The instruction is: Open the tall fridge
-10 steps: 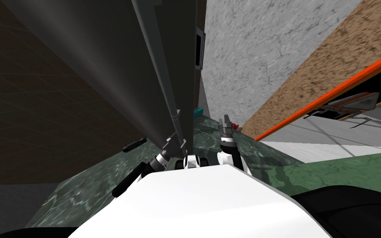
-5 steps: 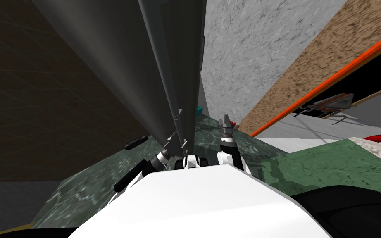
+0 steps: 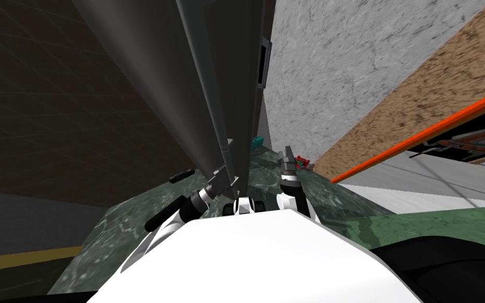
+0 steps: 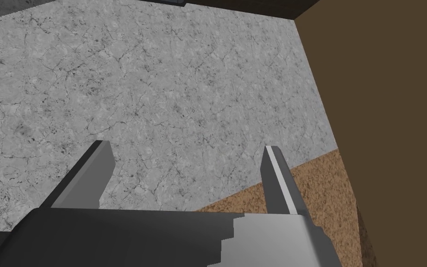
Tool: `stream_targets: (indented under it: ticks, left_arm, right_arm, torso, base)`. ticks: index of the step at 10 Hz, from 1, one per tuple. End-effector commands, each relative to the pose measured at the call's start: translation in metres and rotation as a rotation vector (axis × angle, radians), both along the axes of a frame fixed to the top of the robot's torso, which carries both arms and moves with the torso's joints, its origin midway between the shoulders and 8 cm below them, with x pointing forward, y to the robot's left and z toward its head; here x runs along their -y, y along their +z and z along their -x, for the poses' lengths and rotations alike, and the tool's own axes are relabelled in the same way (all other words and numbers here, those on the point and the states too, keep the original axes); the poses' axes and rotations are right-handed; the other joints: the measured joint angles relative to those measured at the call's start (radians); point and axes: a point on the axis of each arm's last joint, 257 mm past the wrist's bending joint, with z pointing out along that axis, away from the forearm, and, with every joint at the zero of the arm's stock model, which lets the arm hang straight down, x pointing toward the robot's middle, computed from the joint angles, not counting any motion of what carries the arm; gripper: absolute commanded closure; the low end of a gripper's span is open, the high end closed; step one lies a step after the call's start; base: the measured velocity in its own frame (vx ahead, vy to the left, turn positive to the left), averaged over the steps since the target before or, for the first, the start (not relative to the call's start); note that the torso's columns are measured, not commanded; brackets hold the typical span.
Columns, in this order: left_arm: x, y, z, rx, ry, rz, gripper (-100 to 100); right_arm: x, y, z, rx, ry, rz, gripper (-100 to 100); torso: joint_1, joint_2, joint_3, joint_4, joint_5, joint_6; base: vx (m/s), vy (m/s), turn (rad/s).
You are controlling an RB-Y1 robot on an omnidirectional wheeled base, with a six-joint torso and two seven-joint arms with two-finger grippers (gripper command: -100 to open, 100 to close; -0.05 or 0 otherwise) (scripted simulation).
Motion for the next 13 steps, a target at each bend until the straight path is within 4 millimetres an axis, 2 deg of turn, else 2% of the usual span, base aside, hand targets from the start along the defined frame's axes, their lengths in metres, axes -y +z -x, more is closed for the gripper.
stream_targets:
  ticks: [1, 4, 6, 7, 8, 13]
  left_arm:
    - [0.008, 0.019, 0.006, 0.022, -0.053, 0.014, -100]
    - [0.014, 0.036, 0.008, 0.02, -0.119, 0.016, -100]
    - [0.014, 0.036, 0.008, 0.02, -0.119, 0.016, -100]
    - [0.01, 0.024, 0.001, -0.005, -0.1, 0.004, -100]
    - [0.008, 0.022, 0.0, -0.005, -0.093, 0.004, 0]
    - [0.0, 0.017, -0.009, -0.011, -0.066, 0.0, 0]
  right_arm:
    - [0.0, 0.0, 0.0, 0.0, 0.0, 0.0, 0]
    - [0.0, 0.0, 0.0, 0.0, 0.0, 0.0, 0]
    - [0.0, 0.0, 0.0, 0.0, 0.0, 0.0, 0]
    - [0.0, 0.0, 0.0, 0.0, 0.0, 0.0, 0]
    - [0.0, 0.0, 0.0, 0.0, 0.0, 0.0, 0]
    - [0.0, 0.0, 0.0, 0.0, 0.0, 0.0, 0]
  torso:
    - [-0.001, 0.001, 0.001, 0.001, 0.0, -0.002]
    - [0.001, 0.005, 0.003, 0.002, 0.003, -0.005]
    - [0.0, 0.007, 0.004, 0.002, 0.003, -0.004]
    - [0.001, 0.007, 0.006, 0.001, 0.003, -0.004]
    - [0.002, 0.006, 0.005, -0.002, 0.005, -0.007]
    - [0.009, 0.0, 0.0, -0.007, 0.01, -0.011]
  base:
    - [0.005, -0.019, 0.097]
    - [-0.003, -0.041, 0.195]
    - [0.002, -0.01, 0.05]
    - [-0.006, 0.01, -0.007]
    - [0.0, 0.0, 0.0]
    - [0.001, 0.0, -0.002]
